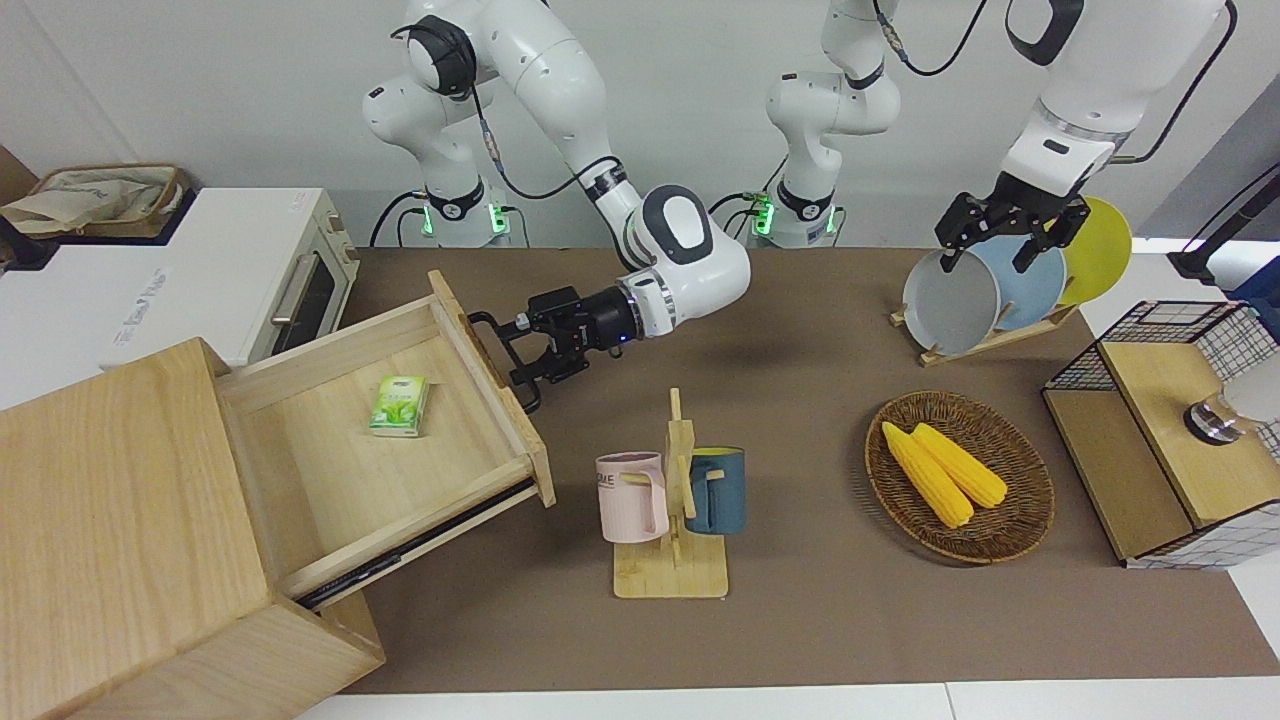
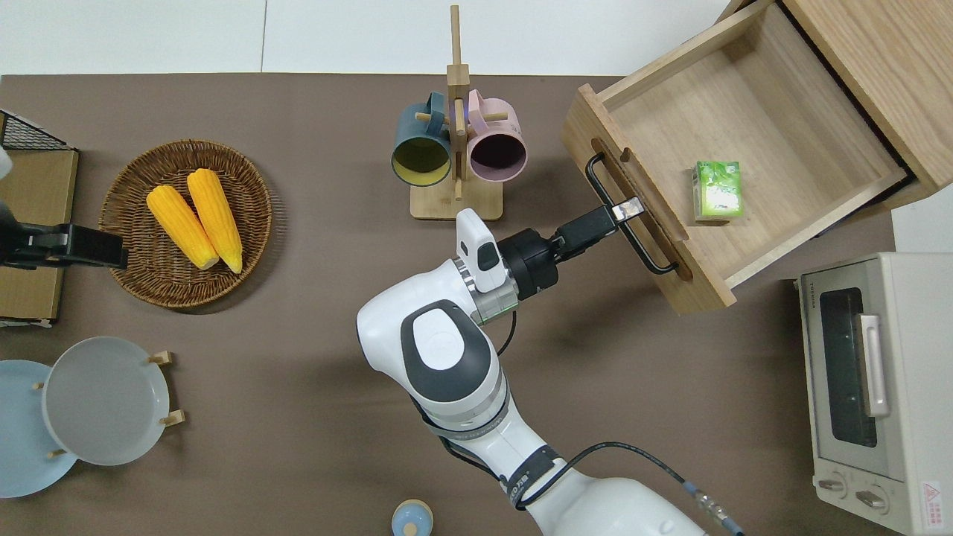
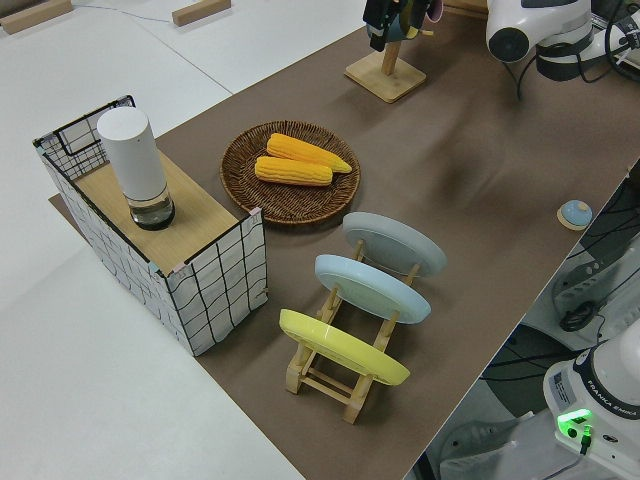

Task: Slide drawer open with right arm

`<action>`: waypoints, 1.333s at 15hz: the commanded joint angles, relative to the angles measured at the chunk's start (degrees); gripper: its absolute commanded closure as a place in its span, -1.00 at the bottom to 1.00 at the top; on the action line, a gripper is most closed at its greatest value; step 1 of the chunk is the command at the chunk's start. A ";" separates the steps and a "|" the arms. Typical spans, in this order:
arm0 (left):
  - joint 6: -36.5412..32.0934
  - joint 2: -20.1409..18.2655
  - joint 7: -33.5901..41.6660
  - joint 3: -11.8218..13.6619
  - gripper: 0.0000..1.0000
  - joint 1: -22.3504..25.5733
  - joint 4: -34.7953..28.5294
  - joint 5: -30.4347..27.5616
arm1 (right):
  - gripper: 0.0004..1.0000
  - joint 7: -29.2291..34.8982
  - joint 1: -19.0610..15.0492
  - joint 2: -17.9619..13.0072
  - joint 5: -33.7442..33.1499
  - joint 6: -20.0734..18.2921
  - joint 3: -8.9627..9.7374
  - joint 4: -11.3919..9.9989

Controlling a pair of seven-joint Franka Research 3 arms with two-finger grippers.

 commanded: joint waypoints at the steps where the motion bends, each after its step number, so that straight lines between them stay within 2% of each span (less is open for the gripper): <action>1: 0.02 0.76 0.43 0.95 -1.00 -0.99 1.17 0.72 | -0.97 1.11 0.83 0.89 2.26 -0.64 -0.19 1.77; 5: 0.02 0.76 0.43 0.95 -0.99 -0.99 1.17 0.72 | -0.97 1.02 1.09 0.54 8.31 1.11 -0.19 7.56; 9: 0.02 0.76 0.43 0.95 -0.99 -0.99 1.17 0.72 | -0.97 0.67 1.09 -0.51 14.91 1.56 -0.19 12.31; 14: 0.02 0.76 0.43 0.95 -0.99 -0.99 1.17 0.72 | -0.97 -0.30 1.00 -3.85 19.56 1.56 0.07 12.94; 20: 0.02 0.76 0.43 0.95 -0.99 -0.99 1.17 0.72 | -0.97 -3.02 -1.45 -8.94 28.61 1.82 0.16 13.90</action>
